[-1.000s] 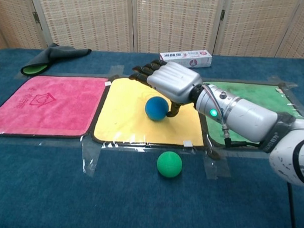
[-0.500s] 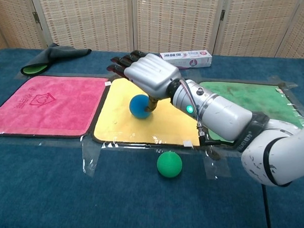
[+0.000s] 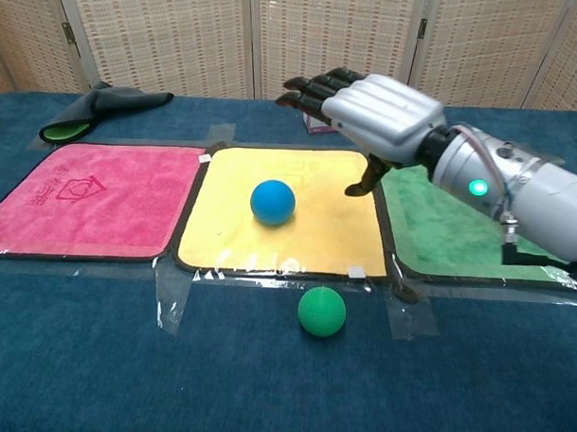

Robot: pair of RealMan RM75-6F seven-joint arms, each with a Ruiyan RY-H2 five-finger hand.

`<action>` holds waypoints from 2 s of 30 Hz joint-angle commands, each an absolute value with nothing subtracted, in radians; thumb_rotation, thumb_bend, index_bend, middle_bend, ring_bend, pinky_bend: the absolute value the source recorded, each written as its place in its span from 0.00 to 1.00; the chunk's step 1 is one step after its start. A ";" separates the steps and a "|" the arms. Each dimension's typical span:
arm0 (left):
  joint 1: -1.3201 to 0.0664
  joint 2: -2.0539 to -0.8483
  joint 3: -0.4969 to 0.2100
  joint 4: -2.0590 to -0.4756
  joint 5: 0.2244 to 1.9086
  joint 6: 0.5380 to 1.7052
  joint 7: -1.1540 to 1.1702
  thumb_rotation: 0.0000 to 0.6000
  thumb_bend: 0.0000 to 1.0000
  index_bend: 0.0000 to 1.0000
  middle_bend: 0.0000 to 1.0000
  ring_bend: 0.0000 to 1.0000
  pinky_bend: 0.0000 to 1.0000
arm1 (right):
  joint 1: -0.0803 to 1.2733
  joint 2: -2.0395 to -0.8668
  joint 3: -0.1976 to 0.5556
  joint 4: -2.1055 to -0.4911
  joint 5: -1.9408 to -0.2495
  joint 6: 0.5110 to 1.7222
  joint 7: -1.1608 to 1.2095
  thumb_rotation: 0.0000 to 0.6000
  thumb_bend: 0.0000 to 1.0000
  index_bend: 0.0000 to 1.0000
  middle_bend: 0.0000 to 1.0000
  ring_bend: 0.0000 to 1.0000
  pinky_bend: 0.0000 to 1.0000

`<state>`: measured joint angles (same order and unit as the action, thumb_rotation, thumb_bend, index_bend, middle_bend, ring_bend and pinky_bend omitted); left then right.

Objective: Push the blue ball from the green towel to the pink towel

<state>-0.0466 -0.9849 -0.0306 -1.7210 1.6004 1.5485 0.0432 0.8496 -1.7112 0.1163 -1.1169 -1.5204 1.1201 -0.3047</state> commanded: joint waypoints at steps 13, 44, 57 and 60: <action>-0.227 -1.007 -0.089 -1.665 1.736 1.459 -0.010 1.00 0.49 0.09 0.07 0.11 0.00 | 0.497 -1.211 -0.031 -1.579 -1.530 1.389 -0.302 1.00 0.06 0.00 0.00 0.00 0.00; -0.903 -1.195 -0.211 -1.647 1.628 0.690 0.051 0.89 0.86 0.09 0.11 0.08 0.01 | 0.181 -1.112 -0.045 -1.575 -1.617 1.635 -0.171 1.00 0.06 0.00 0.00 0.00 0.00; -1.047 -1.317 -0.226 -1.555 1.317 0.515 0.226 0.79 0.87 0.10 0.11 0.06 0.00 | 0.164 -1.127 -0.017 -1.541 -1.629 1.610 -0.141 1.00 0.06 0.00 0.00 0.00 0.00; -1.074 -1.337 -0.217 -1.539 1.259 0.500 0.265 0.77 0.87 0.10 0.11 0.06 0.00 | 0.162 -1.130 -0.011 -1.536 -1.626 1.604 -0.134 1.00 0.06 0.00 0.00 0.00 0.00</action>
